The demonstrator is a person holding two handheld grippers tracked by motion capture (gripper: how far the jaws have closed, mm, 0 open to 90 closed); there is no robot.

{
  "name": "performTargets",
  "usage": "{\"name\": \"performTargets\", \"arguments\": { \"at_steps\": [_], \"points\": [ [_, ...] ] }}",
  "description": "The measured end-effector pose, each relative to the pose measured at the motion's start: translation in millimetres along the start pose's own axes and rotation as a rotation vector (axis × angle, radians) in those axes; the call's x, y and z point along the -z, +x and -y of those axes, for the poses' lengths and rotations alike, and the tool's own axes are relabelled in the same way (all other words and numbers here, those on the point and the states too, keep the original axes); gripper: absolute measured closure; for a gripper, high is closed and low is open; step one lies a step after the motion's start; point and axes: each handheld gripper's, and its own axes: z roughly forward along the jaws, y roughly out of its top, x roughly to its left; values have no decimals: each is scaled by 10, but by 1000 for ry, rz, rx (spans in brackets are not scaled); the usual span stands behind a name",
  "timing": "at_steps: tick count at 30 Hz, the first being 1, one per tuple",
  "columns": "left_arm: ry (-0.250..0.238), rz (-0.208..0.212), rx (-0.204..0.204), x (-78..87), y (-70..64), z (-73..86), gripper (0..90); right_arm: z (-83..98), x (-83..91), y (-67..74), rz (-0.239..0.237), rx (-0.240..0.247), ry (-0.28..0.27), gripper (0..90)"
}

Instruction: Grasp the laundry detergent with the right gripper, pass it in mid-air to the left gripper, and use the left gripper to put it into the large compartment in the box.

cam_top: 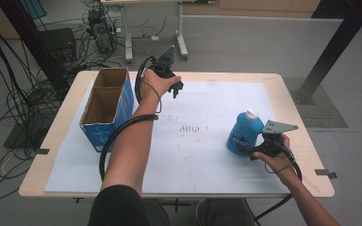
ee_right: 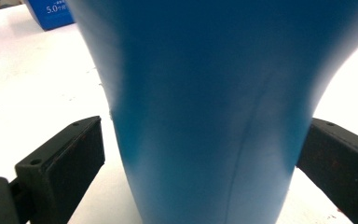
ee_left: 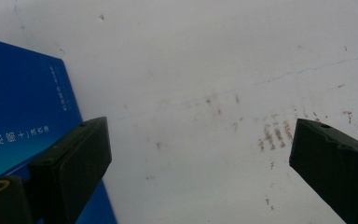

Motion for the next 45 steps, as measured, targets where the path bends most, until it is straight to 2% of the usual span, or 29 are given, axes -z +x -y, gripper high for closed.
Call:
{"name": "performTargets", "arguments": {
  "at_steps": [33, 45],
  "points": [
    [-12, 5, -2, 22, 13, 2, 59, -12, -2, 23, -3, 11, -16, 20],
    [-17, 5, 1, 36, 26, 23, 59, -39, 5, 42, -6, 14, -38, 21]
  ]
}}
